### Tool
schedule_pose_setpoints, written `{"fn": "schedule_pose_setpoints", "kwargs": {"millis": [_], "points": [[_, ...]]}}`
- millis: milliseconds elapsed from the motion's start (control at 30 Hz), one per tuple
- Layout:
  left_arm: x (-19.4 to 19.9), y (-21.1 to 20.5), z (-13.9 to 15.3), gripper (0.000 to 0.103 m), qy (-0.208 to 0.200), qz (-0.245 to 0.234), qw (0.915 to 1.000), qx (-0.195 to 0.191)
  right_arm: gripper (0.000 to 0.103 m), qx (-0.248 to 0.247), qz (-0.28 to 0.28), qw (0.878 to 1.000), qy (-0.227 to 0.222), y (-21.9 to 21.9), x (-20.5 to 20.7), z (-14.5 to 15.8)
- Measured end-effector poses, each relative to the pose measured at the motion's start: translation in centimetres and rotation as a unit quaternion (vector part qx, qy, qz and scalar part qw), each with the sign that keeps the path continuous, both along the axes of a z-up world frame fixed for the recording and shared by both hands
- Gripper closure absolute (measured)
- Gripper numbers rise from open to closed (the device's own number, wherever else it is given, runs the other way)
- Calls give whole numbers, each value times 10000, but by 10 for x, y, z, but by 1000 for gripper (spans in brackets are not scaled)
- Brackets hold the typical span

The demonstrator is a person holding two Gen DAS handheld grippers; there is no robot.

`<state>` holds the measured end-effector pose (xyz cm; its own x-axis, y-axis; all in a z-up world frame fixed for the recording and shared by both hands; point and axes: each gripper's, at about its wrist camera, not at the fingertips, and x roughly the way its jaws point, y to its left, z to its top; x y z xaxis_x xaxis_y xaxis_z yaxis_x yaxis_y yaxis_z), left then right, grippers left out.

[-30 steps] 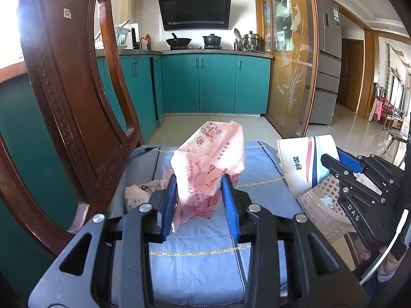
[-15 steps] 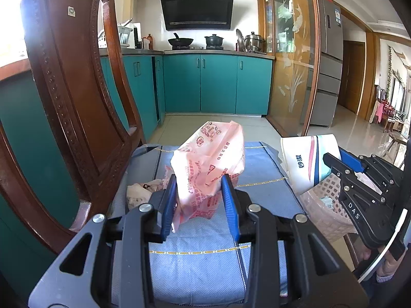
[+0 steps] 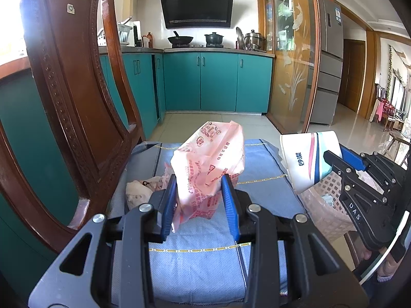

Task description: Collect trash

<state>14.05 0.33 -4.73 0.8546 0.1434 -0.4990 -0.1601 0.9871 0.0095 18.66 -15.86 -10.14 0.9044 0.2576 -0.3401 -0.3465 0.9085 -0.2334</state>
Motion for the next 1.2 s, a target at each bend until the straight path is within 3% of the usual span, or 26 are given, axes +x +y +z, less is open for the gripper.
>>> {"fn": "schedule_pose_setpoints", "kwargs": {"millis": [400,567,800,967,1200], "points": [[2,0,-2,68,36,0,10000,0,83,60,-94,9999,-5,-5,0,0],[6,-4,-1,68,9,-103,9999,-5,83,231,-519,9984,-76,-28,4,4],[28,-40,0,68,39,-865,9961,-195,83,532,-1565,9862,-64,-97,10,4],[62,-83,-4,68,215,-1658,9846,-510,83,847,-2249,9705,175,-154,9,-5],[96,-153,-16,68,448,-2361,9700,-375,83,1524,-2445,9551,695,-196,16,-14]]}}
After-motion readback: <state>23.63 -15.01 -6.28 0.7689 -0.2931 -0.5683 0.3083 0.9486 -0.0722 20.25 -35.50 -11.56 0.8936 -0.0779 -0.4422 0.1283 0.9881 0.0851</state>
